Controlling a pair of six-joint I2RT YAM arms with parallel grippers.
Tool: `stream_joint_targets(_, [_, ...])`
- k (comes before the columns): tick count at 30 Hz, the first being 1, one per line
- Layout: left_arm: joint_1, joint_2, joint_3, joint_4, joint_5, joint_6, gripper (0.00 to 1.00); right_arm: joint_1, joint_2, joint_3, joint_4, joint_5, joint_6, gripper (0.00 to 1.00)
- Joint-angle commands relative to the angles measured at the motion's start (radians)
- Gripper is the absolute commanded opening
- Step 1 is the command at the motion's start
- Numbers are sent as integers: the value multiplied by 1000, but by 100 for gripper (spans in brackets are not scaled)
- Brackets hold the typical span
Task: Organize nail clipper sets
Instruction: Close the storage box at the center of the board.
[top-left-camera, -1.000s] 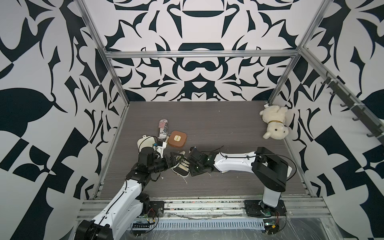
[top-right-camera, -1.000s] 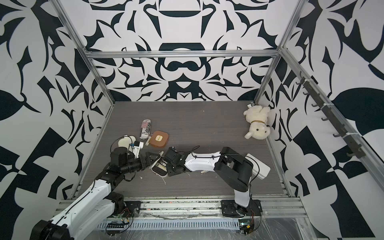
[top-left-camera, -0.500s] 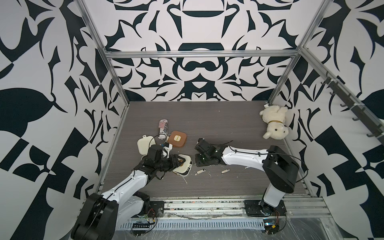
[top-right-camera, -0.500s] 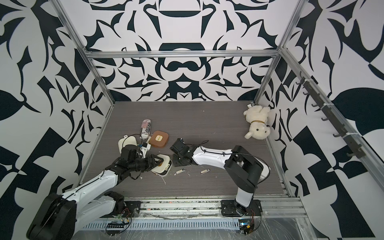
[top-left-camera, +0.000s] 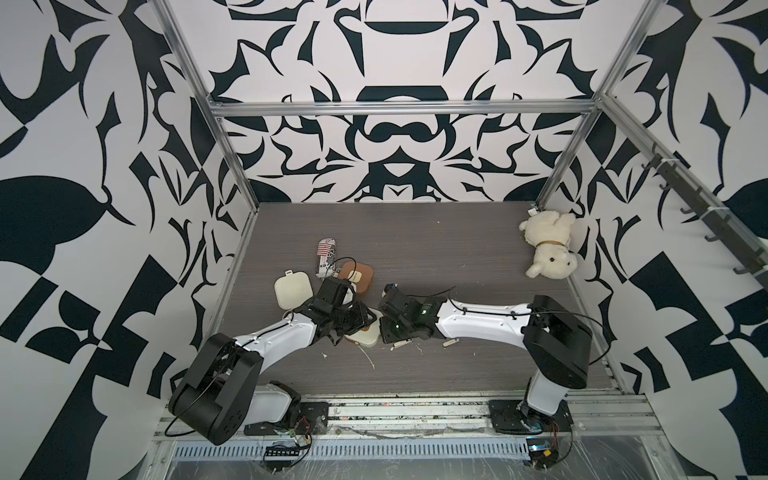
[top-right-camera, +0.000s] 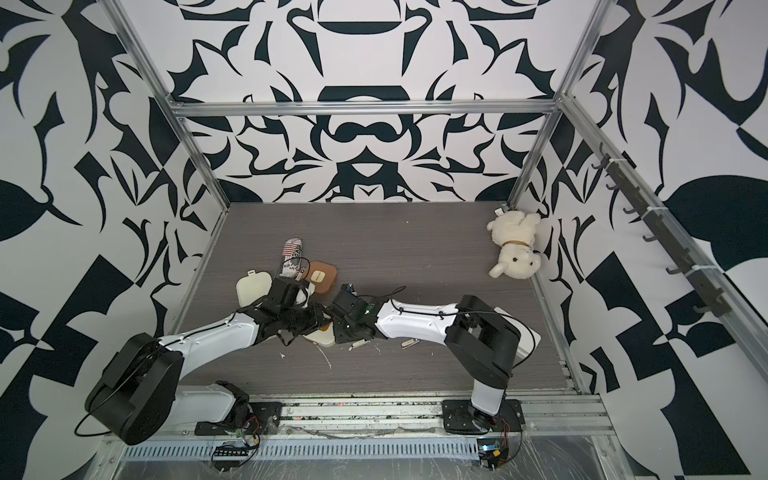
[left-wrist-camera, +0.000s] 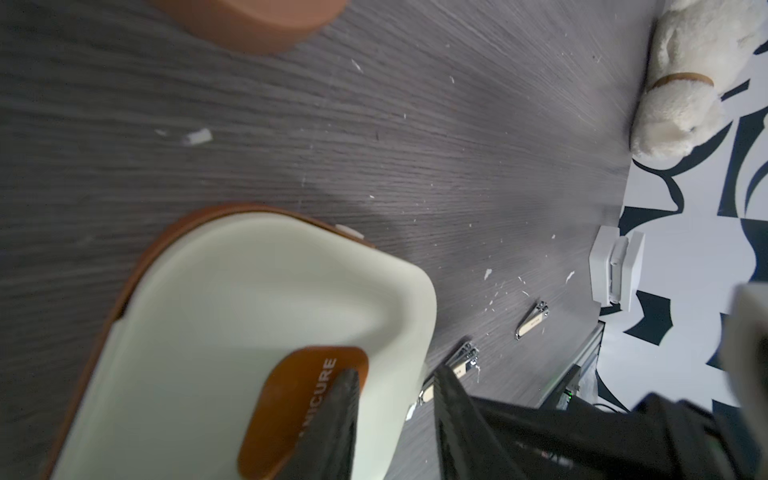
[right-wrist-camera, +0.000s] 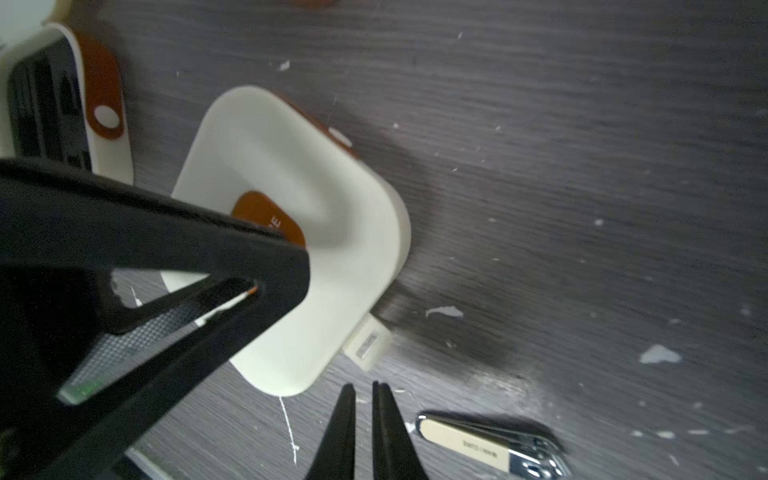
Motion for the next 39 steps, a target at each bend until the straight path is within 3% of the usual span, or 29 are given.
stream_joint_targets(1, [2,2,-18,-149,-100,3,36,13,2,46,29,-7,24,14])
stream_joint_targets(12, [1,3,-11,-139,-92,-7,37,13,-10,57,75,11,34,16])
stream_joint_targets(22, [1,2,8,-148,-91,-7,38,11,80,114,77,-14,31,16])
stream_joint_targets(30, [12,-77,66,-254,-111,16,41,4,137,114,60,-9,38,16])
stream_joint_targets(32, [23,-112,85,-311,-137,27,47,3,141,110,61,-11,38,16])
stream_joint_targets(36, [64,-176,112,-439,-199,69,76,2,132,98,63,-8,37,16])
stream_joint_targets(39, [91,-200,114,-476,-219,104,84,2,123,93,62,-11,32,16])
